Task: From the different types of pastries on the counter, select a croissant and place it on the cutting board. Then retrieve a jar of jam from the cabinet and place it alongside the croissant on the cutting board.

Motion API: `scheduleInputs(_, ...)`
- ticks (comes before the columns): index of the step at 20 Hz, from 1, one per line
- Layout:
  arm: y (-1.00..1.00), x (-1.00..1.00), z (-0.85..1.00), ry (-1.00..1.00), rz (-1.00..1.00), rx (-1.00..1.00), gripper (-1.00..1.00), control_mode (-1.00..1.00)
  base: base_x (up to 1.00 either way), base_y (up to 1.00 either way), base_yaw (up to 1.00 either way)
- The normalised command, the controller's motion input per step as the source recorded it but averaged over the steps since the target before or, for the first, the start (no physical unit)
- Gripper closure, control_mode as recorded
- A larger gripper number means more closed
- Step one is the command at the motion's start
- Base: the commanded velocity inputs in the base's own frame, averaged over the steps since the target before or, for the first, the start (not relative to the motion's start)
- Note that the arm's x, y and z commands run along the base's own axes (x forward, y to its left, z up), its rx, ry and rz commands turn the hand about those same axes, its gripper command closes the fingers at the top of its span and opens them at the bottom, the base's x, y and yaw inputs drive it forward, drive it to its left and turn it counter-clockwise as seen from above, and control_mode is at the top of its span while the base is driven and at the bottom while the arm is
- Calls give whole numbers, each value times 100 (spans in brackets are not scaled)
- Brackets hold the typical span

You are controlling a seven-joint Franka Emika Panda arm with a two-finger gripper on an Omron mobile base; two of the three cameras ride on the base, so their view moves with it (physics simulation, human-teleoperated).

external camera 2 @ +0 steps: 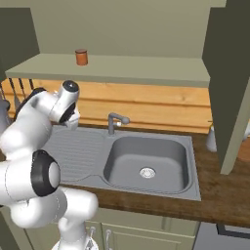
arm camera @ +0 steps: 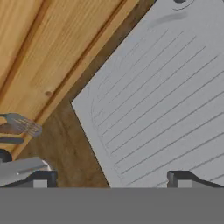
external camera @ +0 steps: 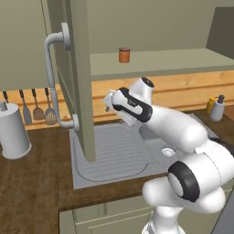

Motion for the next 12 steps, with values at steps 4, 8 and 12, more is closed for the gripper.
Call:
scheduleInputs(4,-3,-3,27,-32,29,-40,-100,-100,0,0,0)
scheduleInputs(8,-35,0,48,-23,34,-39,-100,-100,0,0,0)
scheduleInputs(12,-27,-6,50,-23,45,-41,-100,-100,0,0,0)
